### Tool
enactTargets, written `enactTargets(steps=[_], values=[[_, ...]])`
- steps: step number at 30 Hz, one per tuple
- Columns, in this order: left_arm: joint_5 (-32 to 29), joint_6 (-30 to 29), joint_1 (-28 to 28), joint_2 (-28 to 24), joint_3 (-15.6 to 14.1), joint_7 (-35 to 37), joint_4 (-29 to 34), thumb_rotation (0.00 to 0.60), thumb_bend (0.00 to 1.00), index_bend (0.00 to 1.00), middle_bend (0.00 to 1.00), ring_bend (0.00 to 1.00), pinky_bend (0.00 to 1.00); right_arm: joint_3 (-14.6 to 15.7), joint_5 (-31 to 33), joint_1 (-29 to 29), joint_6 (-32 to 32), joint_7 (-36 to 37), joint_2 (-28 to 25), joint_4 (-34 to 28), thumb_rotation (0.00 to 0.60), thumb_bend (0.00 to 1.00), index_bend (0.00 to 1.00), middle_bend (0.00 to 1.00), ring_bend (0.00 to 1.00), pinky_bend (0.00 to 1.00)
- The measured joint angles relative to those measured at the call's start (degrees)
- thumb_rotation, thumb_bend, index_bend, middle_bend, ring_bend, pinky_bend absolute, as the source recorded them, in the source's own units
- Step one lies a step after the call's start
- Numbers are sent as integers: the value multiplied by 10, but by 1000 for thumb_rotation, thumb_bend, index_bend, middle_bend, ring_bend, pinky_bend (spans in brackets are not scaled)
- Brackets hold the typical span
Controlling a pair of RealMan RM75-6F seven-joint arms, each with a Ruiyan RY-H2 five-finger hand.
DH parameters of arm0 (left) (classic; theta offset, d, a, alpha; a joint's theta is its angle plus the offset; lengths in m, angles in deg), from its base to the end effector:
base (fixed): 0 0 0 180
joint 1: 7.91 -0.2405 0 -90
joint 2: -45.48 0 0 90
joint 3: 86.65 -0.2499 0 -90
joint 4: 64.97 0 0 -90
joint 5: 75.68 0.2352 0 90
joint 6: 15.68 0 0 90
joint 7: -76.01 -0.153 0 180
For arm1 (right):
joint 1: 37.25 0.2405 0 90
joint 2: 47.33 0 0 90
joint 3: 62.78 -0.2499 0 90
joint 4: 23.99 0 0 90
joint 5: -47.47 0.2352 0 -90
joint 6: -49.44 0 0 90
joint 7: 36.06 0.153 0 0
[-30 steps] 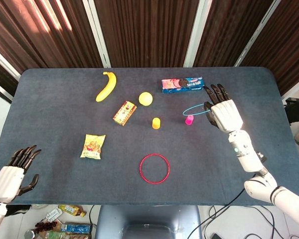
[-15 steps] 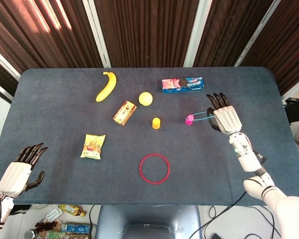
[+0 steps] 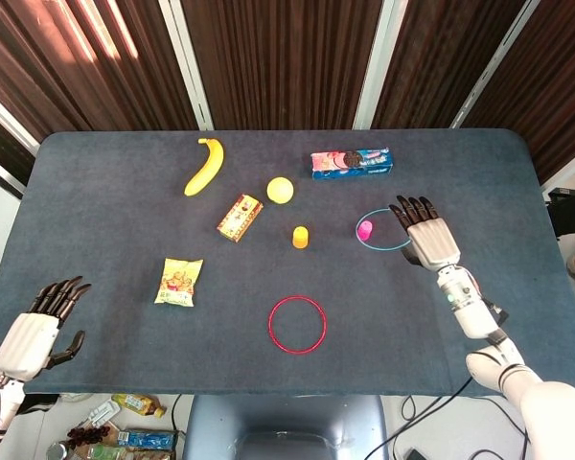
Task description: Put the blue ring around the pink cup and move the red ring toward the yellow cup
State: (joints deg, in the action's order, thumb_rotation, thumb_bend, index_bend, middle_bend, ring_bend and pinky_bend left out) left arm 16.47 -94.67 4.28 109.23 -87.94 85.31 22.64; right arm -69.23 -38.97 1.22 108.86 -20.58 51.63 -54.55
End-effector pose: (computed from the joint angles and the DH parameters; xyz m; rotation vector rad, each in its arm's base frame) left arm -0.3091 0.2142 0.1133 -1.6175 -0.9700 -0.9662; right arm -0.2964 -0.4242 0.0242 1.7067 -0.6770 0.8373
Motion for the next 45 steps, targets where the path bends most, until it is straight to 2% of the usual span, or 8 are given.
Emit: enactTargets(steps=[9,13,15,20,23,28,35,45], values=[[6,-9,-3,-4,-2,12,-2,600,471,77,0,0,90,16,-9,-33,48,-21,-67,-111,600,344,31,13,0,0],[15,-15,-4,-5,-5,14,-2,600,471,74,0,0,90,36,-27,-48,69,-34,-100,-178,600,342,192,12,0,0],[22,-20,-5,-5,-8,12,-1,600,471,76,0,0,90,55,-58,-54,91,-43,-123,-239,600,341,282,12,0,0],[32,-38,-11,-6,-12,16,-1,600,471,76,0,0,90,112,-172,-57,125,-129,-156,-391,600,341,431,13,0,0],[36,-52,-17,-10,-13,27,-4,600,471,76,0,0,91,142,-225,-50,121,-171,-155,-446,600,341,503,12,0,0],[47,-71,-25,-17,-17,51,-12,600,471,81,0,0,91,146,-232,-36,89,-188,-117,-451,600,341,518,12,0,0],[57,-81,-29,-23,-22,71,-19,600,471,80,0,0,91,127,-209,-20,56,-193,-60,-407,600,377,555,14,0,0],[61,-79,-27,-25,-25,79,-22,600,470,89,0,0,91,109,-175,-8,35,-181,-25,-360,600,406,640,54,0,0]])
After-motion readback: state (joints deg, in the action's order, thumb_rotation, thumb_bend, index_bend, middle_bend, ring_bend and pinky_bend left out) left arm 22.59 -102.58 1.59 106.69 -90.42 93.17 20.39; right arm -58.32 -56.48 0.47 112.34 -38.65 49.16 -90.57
